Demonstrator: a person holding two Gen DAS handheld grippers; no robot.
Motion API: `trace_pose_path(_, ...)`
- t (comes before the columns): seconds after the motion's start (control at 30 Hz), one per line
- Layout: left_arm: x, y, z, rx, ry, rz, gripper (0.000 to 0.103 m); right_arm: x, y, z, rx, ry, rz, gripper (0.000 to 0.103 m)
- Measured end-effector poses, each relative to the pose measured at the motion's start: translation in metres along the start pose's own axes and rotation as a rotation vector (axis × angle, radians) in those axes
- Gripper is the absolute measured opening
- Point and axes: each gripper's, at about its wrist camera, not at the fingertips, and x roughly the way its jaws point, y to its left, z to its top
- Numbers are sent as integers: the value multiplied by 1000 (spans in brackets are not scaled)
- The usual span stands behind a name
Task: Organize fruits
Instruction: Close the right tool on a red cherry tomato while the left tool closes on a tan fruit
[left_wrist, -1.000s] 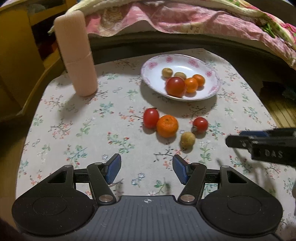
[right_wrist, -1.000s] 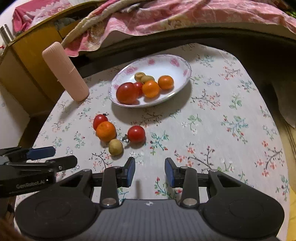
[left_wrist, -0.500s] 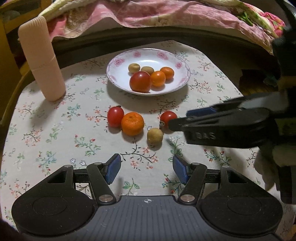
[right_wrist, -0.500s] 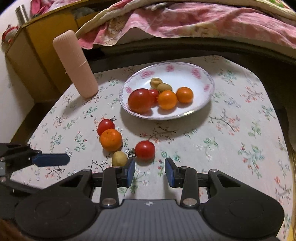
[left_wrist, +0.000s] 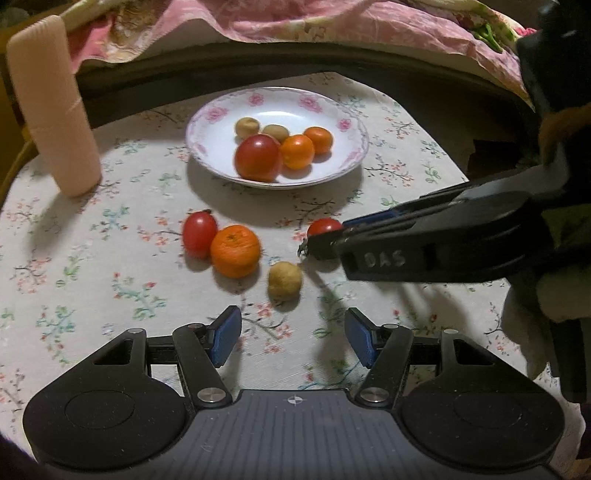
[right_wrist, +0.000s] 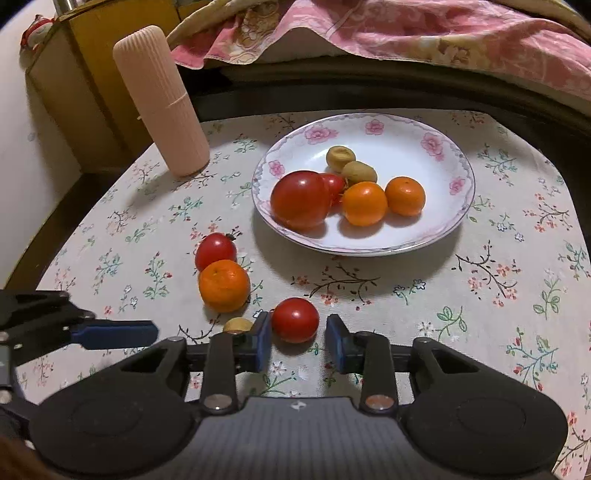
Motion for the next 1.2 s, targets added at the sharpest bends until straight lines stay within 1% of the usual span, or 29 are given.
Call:
trace_pose_path(0.2,14,-5,7,-7,0,-11,66,-16,-15,0,48,-7,-22,30)
trace_pose_path(0.3,22,-6,9,-3,1,-4,65,-22,-24,0,84,4,-24,30)
trace_pose_path(0.4,27,-7,10,0,-12,14,64,-30,-27,-2,68,14,-36,30)
trace_pose_path(0.5,28,-6,12,-11,-15,11,62,-32,-30,-6,75,18,-34,30)
trace_pose_path(0.57,28,-10,12,9,-12,23,56,-30,-32,-9,82,26,-32,30)
trace_pose_path(0.6,28,-12,12,21,-12,34,55,-28,-34,-12,82,33,-31,30)
trace_pose_path(0.67,27,-13,11,29,-14,33,48,-26,-36,-16,78,44,-32,30)
trace_pose_path(0.73,26,-12,11,30,-11,28,46,-28,-38,-19,83,32,-19,30)
trace_pose_path(0.9,27,-13,11,37,-9,29,45,-27,-37,-24,56,25,-8,31)
trace_pose_path(0.97,27,-14,11,46,-11,34,48,-26,-35,-25,43,21,-19,31)
trace_pose_path(1.13,27,-14,10,50,-12,38,49,-24,-34,-22,37,26,-25,31)
trace_pose_path(1.2,27,-15,11,51,-9,42,48,-24,-34,-22,29,27,-25,31)
